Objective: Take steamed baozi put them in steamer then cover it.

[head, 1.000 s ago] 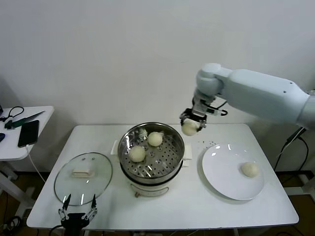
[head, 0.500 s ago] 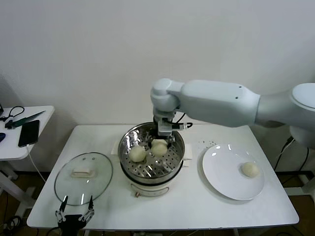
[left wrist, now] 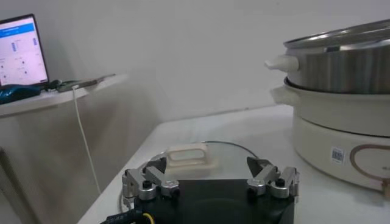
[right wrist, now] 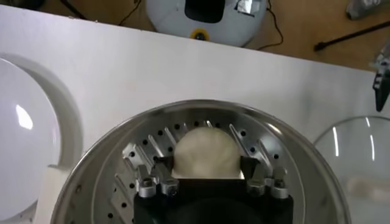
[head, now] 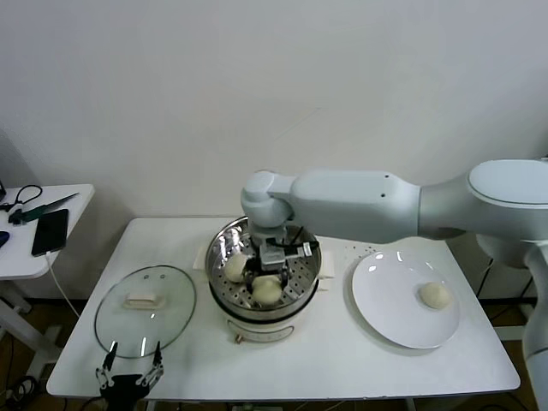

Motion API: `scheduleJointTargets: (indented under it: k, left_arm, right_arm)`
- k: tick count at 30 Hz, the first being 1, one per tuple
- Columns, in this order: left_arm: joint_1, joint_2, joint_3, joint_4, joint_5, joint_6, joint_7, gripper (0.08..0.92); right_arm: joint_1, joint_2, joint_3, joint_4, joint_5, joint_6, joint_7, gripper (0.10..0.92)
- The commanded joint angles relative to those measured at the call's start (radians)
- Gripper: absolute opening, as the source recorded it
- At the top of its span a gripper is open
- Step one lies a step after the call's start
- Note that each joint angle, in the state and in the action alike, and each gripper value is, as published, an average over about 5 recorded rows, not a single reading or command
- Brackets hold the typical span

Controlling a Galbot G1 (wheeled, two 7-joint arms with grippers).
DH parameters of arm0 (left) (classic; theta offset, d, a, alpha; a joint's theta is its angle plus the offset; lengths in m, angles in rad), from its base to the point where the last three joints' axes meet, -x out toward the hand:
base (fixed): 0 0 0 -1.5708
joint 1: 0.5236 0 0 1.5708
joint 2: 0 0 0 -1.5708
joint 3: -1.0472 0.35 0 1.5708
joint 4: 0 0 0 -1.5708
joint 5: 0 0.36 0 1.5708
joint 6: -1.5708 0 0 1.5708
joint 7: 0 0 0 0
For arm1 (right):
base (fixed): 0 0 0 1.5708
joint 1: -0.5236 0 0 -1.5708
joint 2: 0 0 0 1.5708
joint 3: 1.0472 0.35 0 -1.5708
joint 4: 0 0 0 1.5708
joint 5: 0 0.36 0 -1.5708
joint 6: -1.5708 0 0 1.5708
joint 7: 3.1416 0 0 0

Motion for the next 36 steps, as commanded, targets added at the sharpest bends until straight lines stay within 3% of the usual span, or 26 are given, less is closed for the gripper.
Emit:
scheduleJointTargets:
  k: [1,8,17,22,26,36]
  left_arm:
    - [-0.001,-0.002,0.001,0.004,-0.001,0.001,-0.001,0.823]
    - [-0.001,-0.003,0.002,0.006,0.001,0.001,-0.001,0.823]
    - [-0.005,-0.002,0.003,0.007,0.003,0.001,-0.001,0.823]
    - [-0.010,-0.001,0.004,0.006,0.007,0.002,0.000,0.823]
    - [-0.008,0.002,0.008,0.007,0.009,-0.001,0.000,0.823]
    - [-0.010,0.004,0.016,0.001,0.007,-0.004,0.001,0.823]
  right_arm:
    - [-0.027,0.014,-0.005,0.009,-0.012,-0.002,0.006,0.717]
    - [-0.034,0.016,0.016,-0.023,-0.035,0.004,-0.001,0.810]
    - [0.015,-0.034,0.084,-0.035,-0.069,0.032,-0.012,0.823]
    - [0.112,-0.100,0.102,-0.108,-0.009,-0.006,0.075,0.823]
    - [0.212,-0.193,0.015,-0.154,0.111,-0.103,0.130,0.823]
    - [0.227,-0.513,-0.127,-0.057,0.362,-0.550,0.147,0.823]
